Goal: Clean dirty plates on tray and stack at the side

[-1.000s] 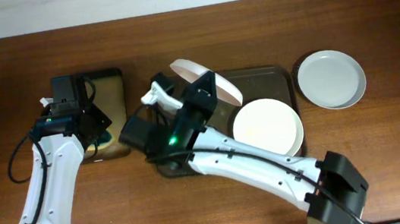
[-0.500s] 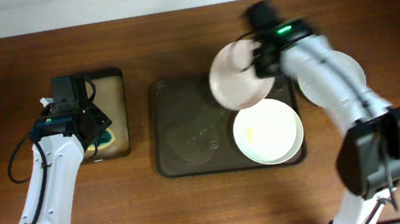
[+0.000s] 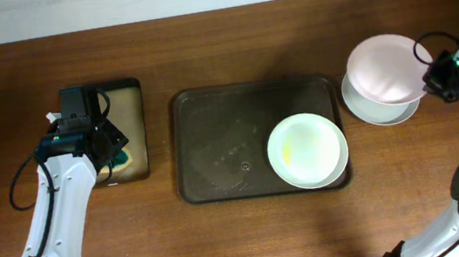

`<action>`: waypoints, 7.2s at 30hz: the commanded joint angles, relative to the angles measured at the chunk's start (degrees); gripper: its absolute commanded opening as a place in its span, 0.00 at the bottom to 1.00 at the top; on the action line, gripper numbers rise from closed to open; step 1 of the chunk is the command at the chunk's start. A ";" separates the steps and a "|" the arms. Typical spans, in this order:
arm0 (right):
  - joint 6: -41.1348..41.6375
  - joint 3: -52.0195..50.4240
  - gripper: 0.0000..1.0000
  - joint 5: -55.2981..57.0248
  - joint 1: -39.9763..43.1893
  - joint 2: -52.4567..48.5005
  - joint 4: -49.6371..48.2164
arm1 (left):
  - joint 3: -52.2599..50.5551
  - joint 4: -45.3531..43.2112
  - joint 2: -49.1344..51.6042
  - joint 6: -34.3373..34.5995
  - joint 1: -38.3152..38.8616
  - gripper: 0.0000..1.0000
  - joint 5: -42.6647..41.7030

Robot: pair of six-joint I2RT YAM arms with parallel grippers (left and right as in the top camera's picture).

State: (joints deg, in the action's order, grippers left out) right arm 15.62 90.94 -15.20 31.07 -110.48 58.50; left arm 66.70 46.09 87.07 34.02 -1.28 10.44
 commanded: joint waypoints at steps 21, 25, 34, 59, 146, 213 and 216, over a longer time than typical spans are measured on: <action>-4.92 -11.13 0.48 -16.72 -3.54 7.56 -2.99 | -0.24 -0.52 -0.17 -0.28 -0.26 0.00 -0.20; -16.20 -11.13 0.56 -14.38 -10.86 14.47 0.07 | -0.24 -0.55 -0.17 -0.28 -0.28 0.00 -0.20; -16.33 -15.50 0.59 4.37 -28.89 12.55 3.13 | -0.24 -0.39 -0.17 -0.31 -0.26 0.00 -0.22; -7.15 -24.50 0.57 9.90 -32.61 8.66 -3.06 | -0.24 -0.37 -0.17 -0.31 -0.26 0.00 -0.44; 7.65 -27.85 0.08 2.80 -49.59 -1.51 -23.91 | -0.24 -3.85 4.96 -8.83 13.40 0.00 -15.23; 10.19 -27.85 0.04 3.82 -52.43 -3.48 -25.77 | 2.62 -19.12 25.51 1.29 29.99 0.00 -17.35; 10.19 -27.85 0.04 3.82 -52.43 -3.48 -25.75 | 2.62 -18.82 26.88 0.92 29.99 0.01 -11.02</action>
State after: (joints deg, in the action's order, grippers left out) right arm 26.17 65.76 -18.70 -22.00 -110.59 31.03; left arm 69.01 27.14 111.00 34.76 28.88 -6.87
